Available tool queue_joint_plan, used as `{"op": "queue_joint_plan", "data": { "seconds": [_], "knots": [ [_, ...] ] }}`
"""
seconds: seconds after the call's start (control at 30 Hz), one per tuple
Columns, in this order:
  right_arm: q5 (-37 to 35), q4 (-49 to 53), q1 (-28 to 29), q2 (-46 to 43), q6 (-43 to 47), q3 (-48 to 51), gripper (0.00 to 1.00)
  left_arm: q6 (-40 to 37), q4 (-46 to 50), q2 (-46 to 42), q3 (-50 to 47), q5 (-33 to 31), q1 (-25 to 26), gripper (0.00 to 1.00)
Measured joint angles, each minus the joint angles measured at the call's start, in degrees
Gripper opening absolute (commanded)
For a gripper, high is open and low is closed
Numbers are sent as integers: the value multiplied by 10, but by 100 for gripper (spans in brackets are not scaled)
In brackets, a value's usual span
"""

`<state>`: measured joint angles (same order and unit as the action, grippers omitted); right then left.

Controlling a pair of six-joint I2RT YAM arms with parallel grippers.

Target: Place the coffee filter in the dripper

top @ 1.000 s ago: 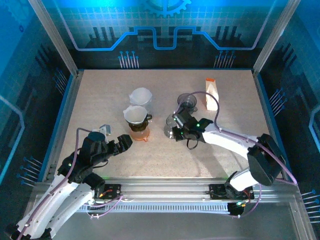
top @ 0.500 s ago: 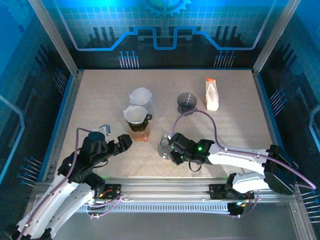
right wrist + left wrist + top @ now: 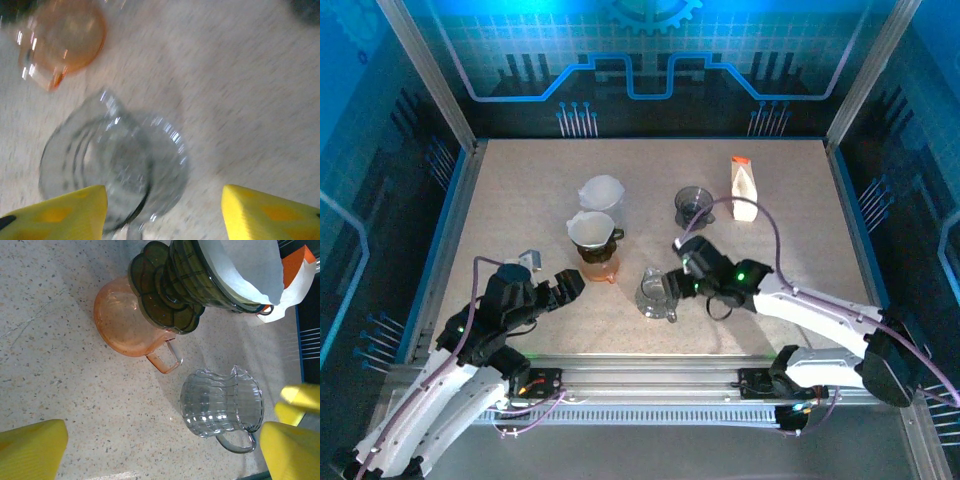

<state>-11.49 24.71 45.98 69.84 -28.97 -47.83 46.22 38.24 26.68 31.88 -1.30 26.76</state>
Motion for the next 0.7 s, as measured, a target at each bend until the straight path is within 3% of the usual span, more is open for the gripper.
{"op": "queue_joint_plan", "data": {
  "seconds": [0.37,0.7],
  "knots": [
    [83,-90,-236,172,45,-116,63,4,0,0,-2,0,0,99],
    [118,-145,-315,285,50,-160,62,4,1,-2,-11,0,-1,99]
  ]
}}
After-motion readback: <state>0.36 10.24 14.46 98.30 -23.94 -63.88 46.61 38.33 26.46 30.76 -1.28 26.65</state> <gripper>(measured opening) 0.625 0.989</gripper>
